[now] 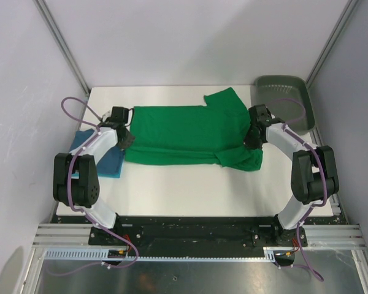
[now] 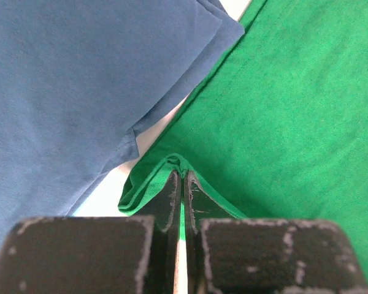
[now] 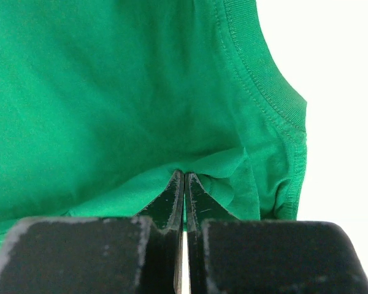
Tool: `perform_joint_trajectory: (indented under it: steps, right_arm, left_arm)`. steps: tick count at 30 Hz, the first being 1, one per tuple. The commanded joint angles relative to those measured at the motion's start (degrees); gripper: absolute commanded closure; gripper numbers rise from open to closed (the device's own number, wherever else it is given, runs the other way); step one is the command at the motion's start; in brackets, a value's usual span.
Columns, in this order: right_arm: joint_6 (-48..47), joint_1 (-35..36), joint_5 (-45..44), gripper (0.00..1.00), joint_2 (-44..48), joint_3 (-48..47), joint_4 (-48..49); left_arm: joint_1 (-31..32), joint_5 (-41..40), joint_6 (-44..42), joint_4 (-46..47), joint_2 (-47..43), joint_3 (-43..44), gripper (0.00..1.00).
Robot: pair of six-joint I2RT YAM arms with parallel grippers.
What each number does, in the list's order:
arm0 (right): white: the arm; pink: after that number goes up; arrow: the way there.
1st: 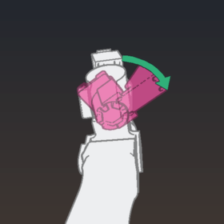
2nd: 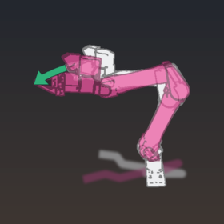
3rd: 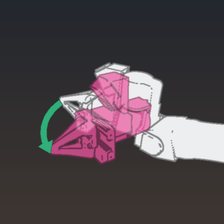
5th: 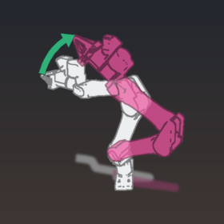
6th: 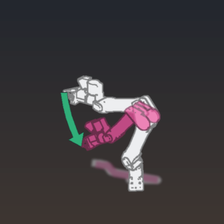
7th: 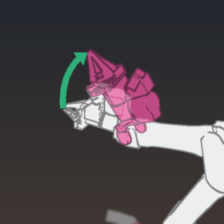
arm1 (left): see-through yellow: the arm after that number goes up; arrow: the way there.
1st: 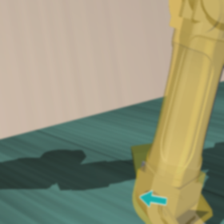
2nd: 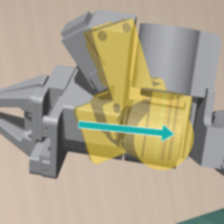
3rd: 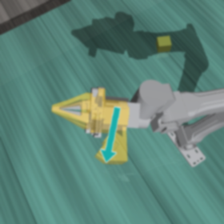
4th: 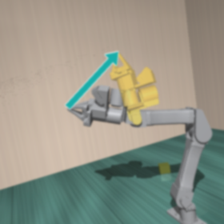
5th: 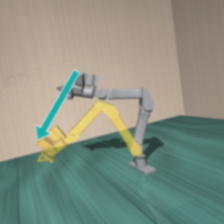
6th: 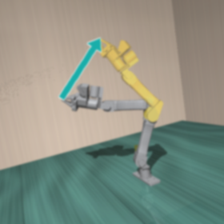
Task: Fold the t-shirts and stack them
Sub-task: Fold the flattened tshirt in 1/3 of the way
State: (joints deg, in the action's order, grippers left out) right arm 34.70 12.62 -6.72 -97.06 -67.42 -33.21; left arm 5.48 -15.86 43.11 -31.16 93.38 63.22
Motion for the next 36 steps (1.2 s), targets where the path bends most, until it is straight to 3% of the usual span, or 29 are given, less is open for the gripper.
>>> perform_joint_trajectory:
  steps: [1, 16, 36]
  right_arm:
    - [-1.9, -0.6, 1.0, 1.0, 1.1, -3.2, 2.1]
    - [-4.6, -0.3, 1.8, 1.0, -8.0, -12.2, 0.9]
    - [-5.5, -1.1, -1.8, 1.0, -9.0, -12.9, -0.3]
  left_arm:
    - [-0.8, -0.9, -0.2, 1.7, 0.6, 3.2, 1.0]
    - [-0.7, 1.0, -1.5, 2.8, 6.1, 7.5, 1.0]
    - [-1.8, 0.0, -2.0, 3.5, 7.2, 6.5, 1.0]
